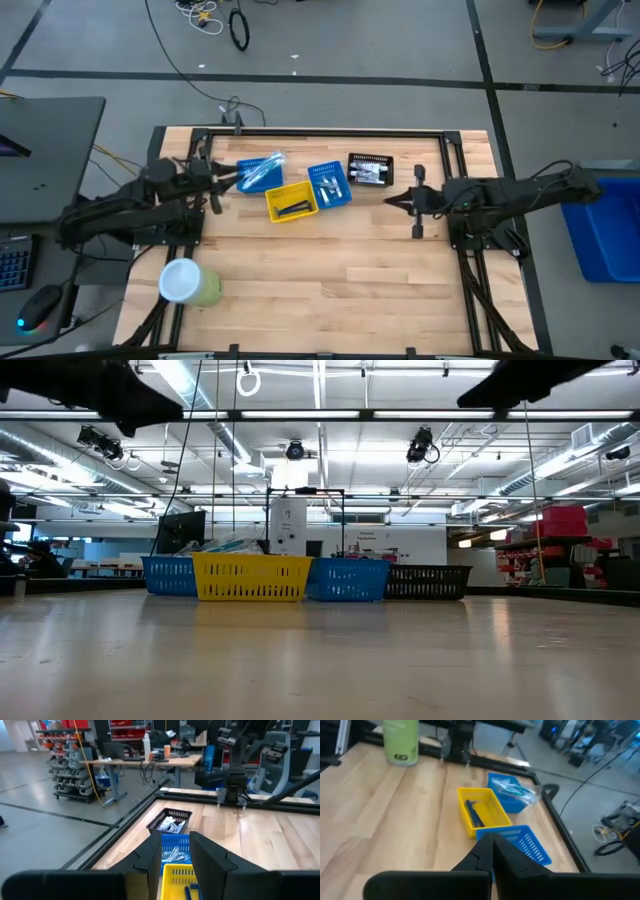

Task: Pick & Place Travel size toiletries
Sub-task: Return to Home Position

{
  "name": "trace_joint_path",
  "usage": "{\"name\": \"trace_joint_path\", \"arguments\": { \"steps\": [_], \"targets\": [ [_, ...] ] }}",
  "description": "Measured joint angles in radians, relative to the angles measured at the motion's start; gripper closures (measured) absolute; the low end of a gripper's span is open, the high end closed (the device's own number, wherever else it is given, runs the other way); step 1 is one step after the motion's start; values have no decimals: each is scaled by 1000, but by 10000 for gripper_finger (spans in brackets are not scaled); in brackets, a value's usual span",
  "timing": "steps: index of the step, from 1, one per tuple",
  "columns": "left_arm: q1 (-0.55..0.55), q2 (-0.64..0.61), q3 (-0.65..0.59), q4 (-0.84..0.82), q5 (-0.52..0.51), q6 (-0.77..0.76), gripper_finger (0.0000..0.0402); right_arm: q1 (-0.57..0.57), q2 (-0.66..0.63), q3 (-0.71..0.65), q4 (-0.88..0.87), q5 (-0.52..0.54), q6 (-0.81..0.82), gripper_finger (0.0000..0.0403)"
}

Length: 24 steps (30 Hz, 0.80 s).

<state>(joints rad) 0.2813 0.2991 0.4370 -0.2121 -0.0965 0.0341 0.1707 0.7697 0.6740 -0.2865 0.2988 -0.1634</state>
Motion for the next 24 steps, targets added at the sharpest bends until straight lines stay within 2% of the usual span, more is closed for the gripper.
{"name": "trace_joint_path", "arguments": {
  "steps": [6,13,17,24],
  "targets": [
    [0,-148,-123,25,11,-15,294,0,-170,-180,130,11,5,399],
    [0,-256,-214,80,55,-11,294,0,-371,-355,241,1,4,399],
    [0,-295,-245,92,98,-4,294,0,-471,-427,288,-51,-26,399],
    [0,-295,-312,99,81,-35,294,0,-592,-542,322,-66,-15,399]
  ]
}}
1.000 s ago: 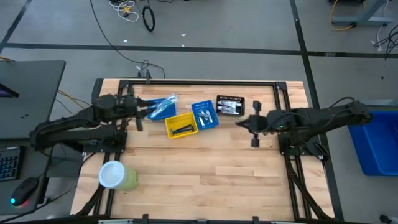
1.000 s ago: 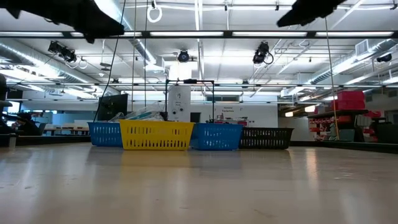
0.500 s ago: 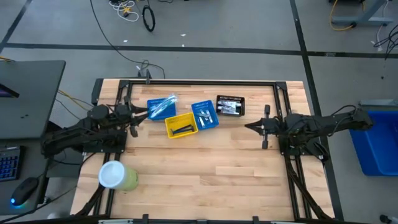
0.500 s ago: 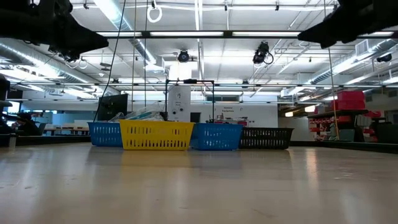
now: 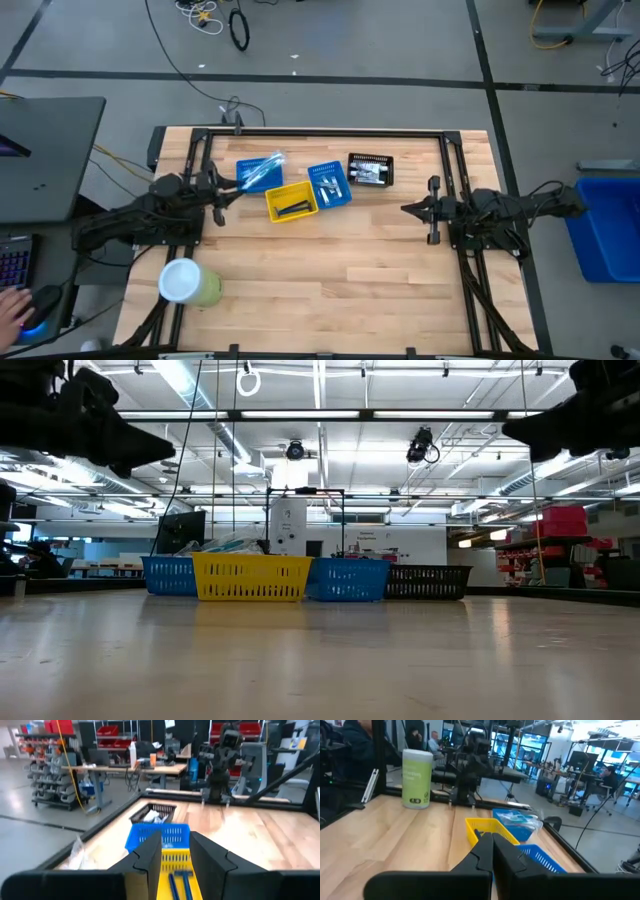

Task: Pick & Place Travel size toiletries
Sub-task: Return to Home Position

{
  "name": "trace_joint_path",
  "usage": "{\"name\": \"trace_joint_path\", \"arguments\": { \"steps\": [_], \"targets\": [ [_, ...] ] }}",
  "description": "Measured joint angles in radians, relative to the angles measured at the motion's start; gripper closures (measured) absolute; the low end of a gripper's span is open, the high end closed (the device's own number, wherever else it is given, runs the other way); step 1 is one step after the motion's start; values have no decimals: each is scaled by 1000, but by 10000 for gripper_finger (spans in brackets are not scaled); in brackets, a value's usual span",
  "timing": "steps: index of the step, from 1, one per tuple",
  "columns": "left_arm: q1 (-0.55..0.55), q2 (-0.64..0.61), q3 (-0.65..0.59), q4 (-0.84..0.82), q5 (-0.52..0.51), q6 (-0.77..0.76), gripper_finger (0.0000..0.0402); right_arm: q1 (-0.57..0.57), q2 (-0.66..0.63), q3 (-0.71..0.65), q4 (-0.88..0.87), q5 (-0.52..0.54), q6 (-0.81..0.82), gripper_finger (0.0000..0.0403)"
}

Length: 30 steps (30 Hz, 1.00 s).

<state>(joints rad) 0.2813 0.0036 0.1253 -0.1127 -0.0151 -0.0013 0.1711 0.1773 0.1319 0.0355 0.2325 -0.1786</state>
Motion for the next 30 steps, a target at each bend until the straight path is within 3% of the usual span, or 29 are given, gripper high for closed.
{"name": "trace_joint_path", "arguments": {
  "steps": [9,16,23,30],
  "targets": [
    [0,1,-116,176,62,3,294,0,-67,-122,99,-1,7,400],
    [0,2,-116,172,123,0,294,0,-66,-122,92,0,32,400],
    [0,3,-115,163,111,-39,294,0,-66,-122,81,0,6,391],
    [0,2,-116,179,103,141,294,0,-66,-122,81,0,5,390]
  ]
}}
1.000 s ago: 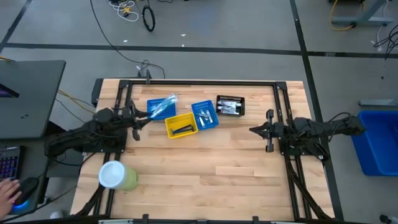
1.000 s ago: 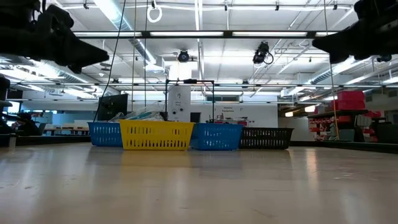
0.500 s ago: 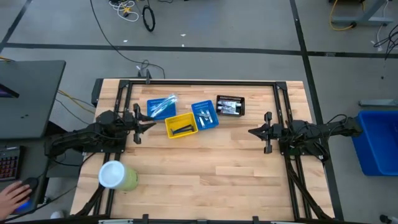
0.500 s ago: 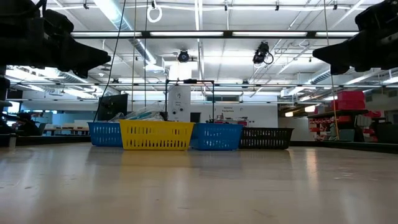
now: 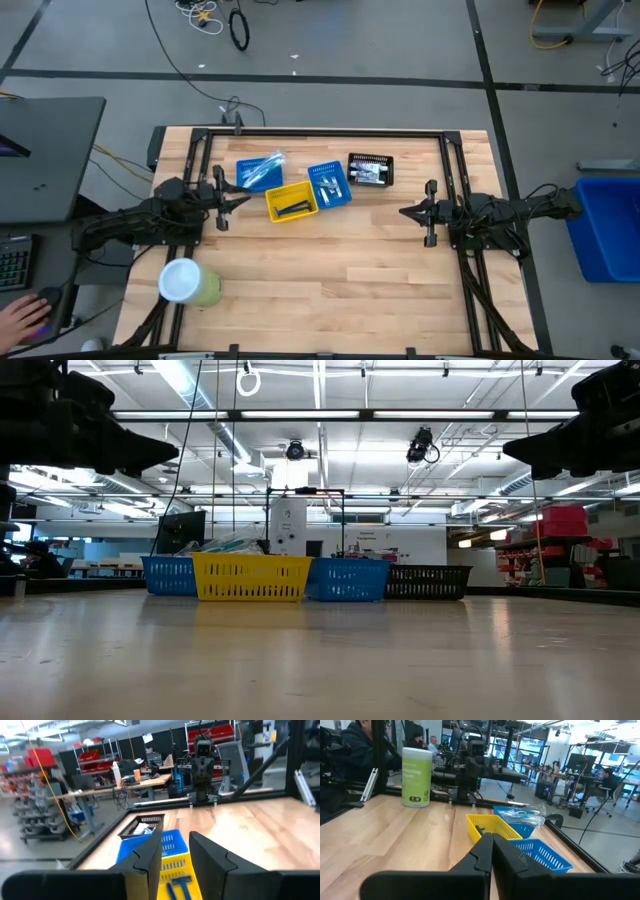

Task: Pick & Place Travel size toiletries
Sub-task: Return to Home Position

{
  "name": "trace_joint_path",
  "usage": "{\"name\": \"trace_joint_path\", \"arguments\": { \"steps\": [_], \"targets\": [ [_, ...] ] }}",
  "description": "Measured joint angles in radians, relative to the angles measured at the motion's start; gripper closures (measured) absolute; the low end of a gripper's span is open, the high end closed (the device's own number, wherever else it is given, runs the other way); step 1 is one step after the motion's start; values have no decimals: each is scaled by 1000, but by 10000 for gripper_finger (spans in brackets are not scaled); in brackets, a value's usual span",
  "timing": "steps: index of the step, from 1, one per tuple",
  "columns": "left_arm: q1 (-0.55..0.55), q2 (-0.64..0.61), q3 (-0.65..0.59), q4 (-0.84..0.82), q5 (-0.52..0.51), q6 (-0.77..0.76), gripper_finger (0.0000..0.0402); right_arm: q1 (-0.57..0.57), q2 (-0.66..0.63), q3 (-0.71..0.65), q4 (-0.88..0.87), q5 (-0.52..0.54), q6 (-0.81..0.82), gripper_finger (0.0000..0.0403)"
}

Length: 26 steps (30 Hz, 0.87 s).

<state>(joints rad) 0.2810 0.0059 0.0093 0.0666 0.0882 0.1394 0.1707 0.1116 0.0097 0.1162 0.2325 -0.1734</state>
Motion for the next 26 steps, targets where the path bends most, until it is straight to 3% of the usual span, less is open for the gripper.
{"name": "trace_joint_path", "arguments": {
  "steps": [10,26],
  "targets": [
    [0,0,0,1,-1,131,294,0,0,0,0,0,0,390],
    [0,0,0,2,-1,134,294,0,0,0,0,0,0,389]
  ]
}}
